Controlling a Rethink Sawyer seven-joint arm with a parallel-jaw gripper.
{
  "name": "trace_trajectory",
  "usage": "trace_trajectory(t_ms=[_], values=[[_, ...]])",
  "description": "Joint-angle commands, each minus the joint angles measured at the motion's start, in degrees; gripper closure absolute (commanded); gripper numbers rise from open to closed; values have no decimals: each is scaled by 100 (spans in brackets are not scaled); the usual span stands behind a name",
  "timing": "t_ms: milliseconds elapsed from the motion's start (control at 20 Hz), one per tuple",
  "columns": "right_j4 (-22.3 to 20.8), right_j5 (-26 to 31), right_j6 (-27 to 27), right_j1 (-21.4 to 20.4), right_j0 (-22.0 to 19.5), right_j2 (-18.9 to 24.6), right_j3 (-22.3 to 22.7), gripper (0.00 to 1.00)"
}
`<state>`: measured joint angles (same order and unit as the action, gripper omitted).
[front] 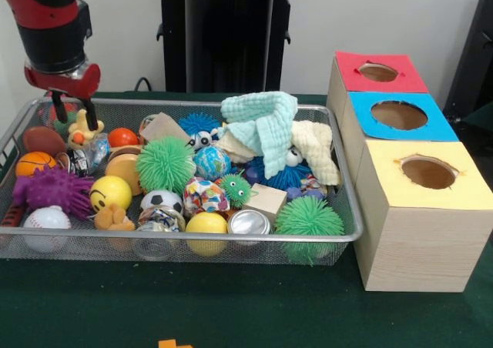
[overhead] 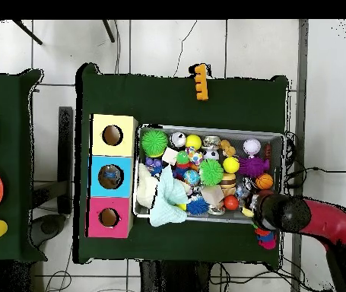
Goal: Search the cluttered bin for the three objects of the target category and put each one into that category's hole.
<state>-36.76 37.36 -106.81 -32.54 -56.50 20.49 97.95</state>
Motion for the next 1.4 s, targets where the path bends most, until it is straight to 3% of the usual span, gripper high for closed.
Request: trace_trajectory(t_ms=[50,450,900,1100,1400], values=[[112,-410,-315,327,129,5,-125,0],[89,-566,-403,420,212,-103,-124,0],[3,-864,-742,987,610,-413,-544,0],[182,-1017,-1192,1226,883,-723,-758,0],[623,-1048,-1312,1373,1086,-964,-1008,0]])
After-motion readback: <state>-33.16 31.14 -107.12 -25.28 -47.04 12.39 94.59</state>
